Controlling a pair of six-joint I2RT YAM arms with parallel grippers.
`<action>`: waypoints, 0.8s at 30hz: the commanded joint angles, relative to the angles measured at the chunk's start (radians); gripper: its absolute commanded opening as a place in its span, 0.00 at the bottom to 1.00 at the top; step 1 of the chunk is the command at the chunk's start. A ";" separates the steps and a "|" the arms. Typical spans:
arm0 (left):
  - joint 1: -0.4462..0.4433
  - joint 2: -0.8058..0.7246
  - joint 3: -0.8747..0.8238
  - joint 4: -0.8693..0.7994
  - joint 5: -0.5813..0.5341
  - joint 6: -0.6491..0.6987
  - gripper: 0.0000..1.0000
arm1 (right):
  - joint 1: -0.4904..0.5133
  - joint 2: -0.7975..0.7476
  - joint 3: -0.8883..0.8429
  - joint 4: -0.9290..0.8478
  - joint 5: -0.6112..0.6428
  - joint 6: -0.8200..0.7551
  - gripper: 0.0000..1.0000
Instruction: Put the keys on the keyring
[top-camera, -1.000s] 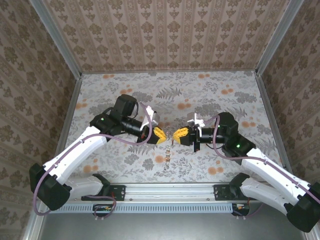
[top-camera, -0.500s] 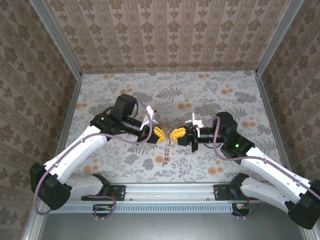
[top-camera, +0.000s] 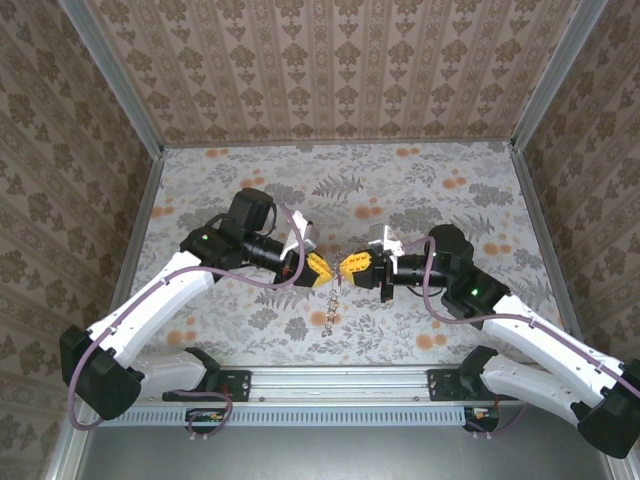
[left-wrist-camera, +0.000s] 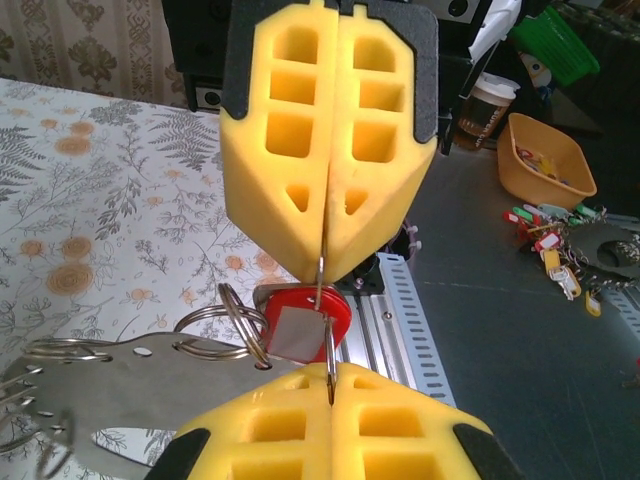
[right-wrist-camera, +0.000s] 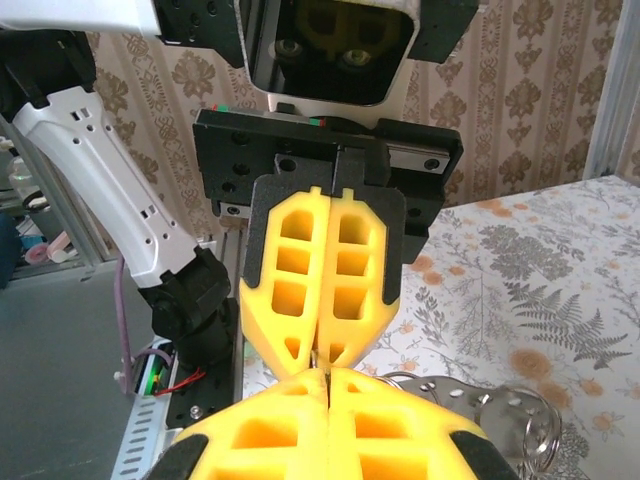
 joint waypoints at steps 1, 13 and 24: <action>0.004 -0.015 0.018 -0.011 0.033 0.036 0.00 | 0.002 -0.017 0.018 -0.019 0.041 -0.024 0.00; 0.003 -0.015 0.019 -0.012 0.023 0.036 0.00 | 0.002 0.003 0.028 -0.017 -0.040 -0.013 0.00; -0.001 -0.013 0.022 -0.025 0.000 0.041 0.00 | 0.003 -0.016 0.033 -0.018 -0.037 -0.003 0.00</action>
